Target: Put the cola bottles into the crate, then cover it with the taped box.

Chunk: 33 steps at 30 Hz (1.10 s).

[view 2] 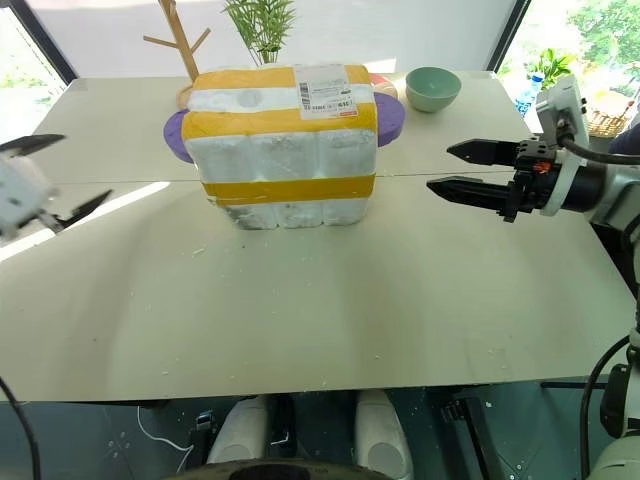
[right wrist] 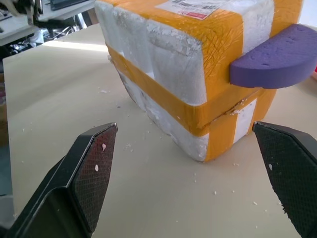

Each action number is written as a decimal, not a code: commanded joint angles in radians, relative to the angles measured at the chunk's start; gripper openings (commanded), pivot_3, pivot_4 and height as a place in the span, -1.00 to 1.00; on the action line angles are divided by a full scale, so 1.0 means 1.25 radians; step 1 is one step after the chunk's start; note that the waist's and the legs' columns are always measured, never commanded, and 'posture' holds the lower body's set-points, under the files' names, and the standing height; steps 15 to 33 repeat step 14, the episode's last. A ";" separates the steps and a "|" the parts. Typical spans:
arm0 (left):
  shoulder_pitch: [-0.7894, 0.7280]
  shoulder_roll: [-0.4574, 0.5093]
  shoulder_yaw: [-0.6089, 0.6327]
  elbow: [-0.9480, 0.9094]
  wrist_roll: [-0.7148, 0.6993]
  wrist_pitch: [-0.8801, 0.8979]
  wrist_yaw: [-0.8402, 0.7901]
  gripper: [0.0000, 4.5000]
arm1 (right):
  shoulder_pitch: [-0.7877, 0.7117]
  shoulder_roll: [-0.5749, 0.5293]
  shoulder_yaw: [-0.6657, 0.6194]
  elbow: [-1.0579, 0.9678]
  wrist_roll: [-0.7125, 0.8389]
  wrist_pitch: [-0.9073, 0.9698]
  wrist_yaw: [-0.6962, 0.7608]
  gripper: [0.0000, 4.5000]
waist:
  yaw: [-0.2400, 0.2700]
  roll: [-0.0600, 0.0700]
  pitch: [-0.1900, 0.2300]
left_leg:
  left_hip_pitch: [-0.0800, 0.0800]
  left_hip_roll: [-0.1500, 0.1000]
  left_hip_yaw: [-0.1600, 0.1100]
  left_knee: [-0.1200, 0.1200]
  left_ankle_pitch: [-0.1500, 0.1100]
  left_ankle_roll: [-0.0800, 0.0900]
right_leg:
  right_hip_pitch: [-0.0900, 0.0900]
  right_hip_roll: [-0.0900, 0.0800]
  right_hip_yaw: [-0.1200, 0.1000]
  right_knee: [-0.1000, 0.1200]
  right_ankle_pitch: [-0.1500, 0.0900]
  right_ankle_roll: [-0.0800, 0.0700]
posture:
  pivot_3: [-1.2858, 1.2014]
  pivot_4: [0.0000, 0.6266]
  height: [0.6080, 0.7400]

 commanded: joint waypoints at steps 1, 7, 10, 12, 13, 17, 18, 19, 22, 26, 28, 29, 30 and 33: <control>-0.155 0.115 0.072 0.117 -0.220 0.308 -0.125 0.99 | -0.065 -0.013 0.021 0.035 -0.024 -0.040 0.046 1.00 | -0.003 -0.001 0.001 | 0.000 0.000 0.000 0.000 0.000 0.000 | 0.000 0.000 0.000 0.000 0.000 0.000 | 0.03 -0.52 1.00; -0.096 0.258 0.048 0.068 -0.352 0.541 -0.408 0.99 | -0.138 0.007 0.090 0.113 -0.077 -0.078 0.101 1.00 | -0.009 0.001 0.001 | 0.001 -0.001 0.003 -0.002 0.000 -0.001 | -0.001 -0.001 0.000 -0.002 -0.001 0.001 | 0.03 -0.52 1.00; -0.077 0.253 0.038 0.038 -0.341 0.528 -0.423 0.99 | -0.162 0.028 0.117 0.135 -0.099 -0.091 0.113 1.00 | -0.008 0.001 0.001 | 0.001 0.000 0.004 -0.002 0.000 -0.001 | -0.001 0.000 0.000 0.000 -0.002 0.000 | 0.03 -0.52 1.00; -0.080 0.247 0.036 0.027 -0.340 0.526 -0.419 0.99 | -0.174 0.039 0.126 0.141 -0.107 -0.091 0.116 1.00 | -0.007 0.001 0.001 | 0.001 0.000 0.003 -0.002 0.000 -0.001 | -0.001 0.000 0.000 0.000 -0.002 0.000 | 0.03 -0.52 1.00; -0.083 0.244 0.036 0.023 -0.341 0.527 -0.416 0.99 | -0.177 0.043 0.128 0.141 -0.110 -0.090 0.117 1.00 | -0.007 0.001 0.001 | 0.001 0.000 0.003 -0.002 0.000 0.000 | -0.001 0.000 0.000 0.000 -0.002 0.000 | 0.03 -0.52 1.00; -0.085 0.242 0.036 0.021 -0.341 0.527 -0.414 0.99 | -0.179 0.045 0.128 0.142 -0.112 -0.089 0.118 1.00 | -0.007 0.001 0.001 | 0.001 0.000 0.003 -0.002 0.000 0.000 | -0.001 0.000 0.000 0.000 -0.002 0.000 | 0.03 -0.52 1.00; -0.085 0.242 0.036 0.021 -0.341 0.527 -0.414 0.99 | -0.179 0.045 0.128 0.142 -0.112 -0.089 0.118 1.00 | -0.007 0.001 0.001 | 0.001 0.000 0.003 -0.002 0.000 0.000 | -0.001 0.000 0.000 0.000 -0.002 0.000 | 0.03 -0.52 1.00; -0.085 0.242 0.036 0.021 -0.341 0.527 -0.414 0.99 | -0.179 0.045 0.128 0.142 -0.112 -0.089 0.118 1.00 | -0.007 0.001 0.001 | 0.001 0.000 0.003 -0.002 0.000 0.000 | -0.001 0.000 0.000 0.000 -0.002 0.000 | 0.03 -0.52 1.00; -0.085 0.242 0.036 0.021 -0.341 0.527 -0.414 0.99 | -0.179 0.045 0.128 0.142 -0.112 -0.089 0.118 1.00 | -0.007 0.001 0.001 | 0.001 0.000 0.003 -0.002 0.000 0.000 | -0.001 0.000 0.000 0.000 -0.002 0.000 | 0.03 -0.52 1.00; -0.085 0.242 0.036 0.021 -0.341 0.527 -0.414 0.99 | -0.179 0.045 0.128 0.142 -0.112 -0.089 0.118 1.00 | -0.007 0.001 0.001 | 0.001 0.000 0.003 -0.002 0.000 0.000 | -0.001 0.000 0.000 0.000 -0.002 0.000 | 0.03 -0.52 1.00; -0.085 0.242 0.036 0.021 -0.341 0.527 -0.414 0.99 | -0.179 0.045 0.128 0.142 -0.112 -0.089 0.118 1.00 | -0.007 0.001 0.001 | 0.001 0.000 0.003 -0.002 0.000 0.000 | -0.001 0.000 0.000 0.000 -0.002 0.000 | 0.03 -0.52 1.00; -0.085 0.242 0.036 0.021 -0.341 0.527 -0.414 0.99 | -0.179 0.045 0.128 0.142 -0.112 -0.089 0.118 1.00 | -0.007 0.001 0.001 | 0.001 0.000 0.003 -0.002 0.000 0.000 | -0.001 0.000 0.000 0.000 -0.002 0.000 | 0.03 -0.52 1.00; -0.085 0.242 0.036 0.021 -0.341 0.527 -0.414 0.99 | -0.179 0.045 0.128 0.142 -0.112 -0.089 0.118 1.00 | -0.007 0.001 0.001 | 0.001 0.000 0.003 -0.002 0.000 0.000 | -0.001 0.000 0.000 0.000 -0.002 0.000 | 0.03 -0.52 1.00; -0.085 0.242 0.036 0.021 -0.341 0.527 -0.414 0.99 | -0.179 0.045 0.128 0.142 -0.112 -0.089 0.118 1.00 | -0.007 0.001 0.001 | 0.001 0.000 0.003 -0.002 0.000 0.000 | -0.001 0.000 0.000 0.000 -0.002 0.000 | 0.03 -0.52 1.00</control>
